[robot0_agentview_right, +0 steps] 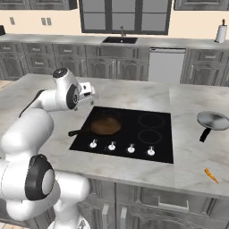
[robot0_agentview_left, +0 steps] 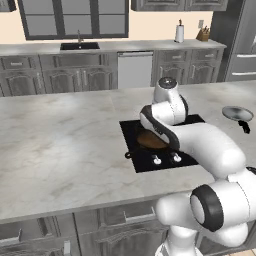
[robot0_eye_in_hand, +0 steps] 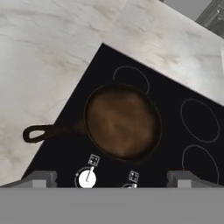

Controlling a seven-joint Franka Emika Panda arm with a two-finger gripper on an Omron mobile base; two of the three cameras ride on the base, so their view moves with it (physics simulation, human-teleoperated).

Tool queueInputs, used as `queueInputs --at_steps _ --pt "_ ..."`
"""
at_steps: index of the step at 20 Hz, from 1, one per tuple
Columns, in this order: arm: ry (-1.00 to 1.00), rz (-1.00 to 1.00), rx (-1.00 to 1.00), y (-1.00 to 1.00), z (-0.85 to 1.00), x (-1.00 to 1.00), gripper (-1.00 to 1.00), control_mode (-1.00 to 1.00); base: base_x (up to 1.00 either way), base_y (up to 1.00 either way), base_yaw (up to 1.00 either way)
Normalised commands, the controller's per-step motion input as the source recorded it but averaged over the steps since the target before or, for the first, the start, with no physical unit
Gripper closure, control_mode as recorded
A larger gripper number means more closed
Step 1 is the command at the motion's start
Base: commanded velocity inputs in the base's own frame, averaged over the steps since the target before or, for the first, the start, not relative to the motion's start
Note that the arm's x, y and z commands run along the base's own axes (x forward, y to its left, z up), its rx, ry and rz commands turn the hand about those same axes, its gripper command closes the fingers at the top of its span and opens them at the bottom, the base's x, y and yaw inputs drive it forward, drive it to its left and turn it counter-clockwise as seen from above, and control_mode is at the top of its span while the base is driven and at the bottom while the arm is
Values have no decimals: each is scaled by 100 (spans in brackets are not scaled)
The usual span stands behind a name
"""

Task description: Place both pans onto different burners. Then place the bell pepper and the shrimp on different pans.

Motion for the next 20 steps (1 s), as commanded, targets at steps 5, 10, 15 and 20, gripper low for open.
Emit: queueInputs --at_steps 5,10,15,20 --pt "0 -4 13 -43 -2 -50 -100 -100 0 0 0" --pt "0 -10 6 -53 0 -37 -100 -100 0 0 0" --pt "0 -17 0 -50 0 -29 -100 -100 0 0 0" --pt "0 -17 0 -52 0 -31 -100 -100 0 0 0"
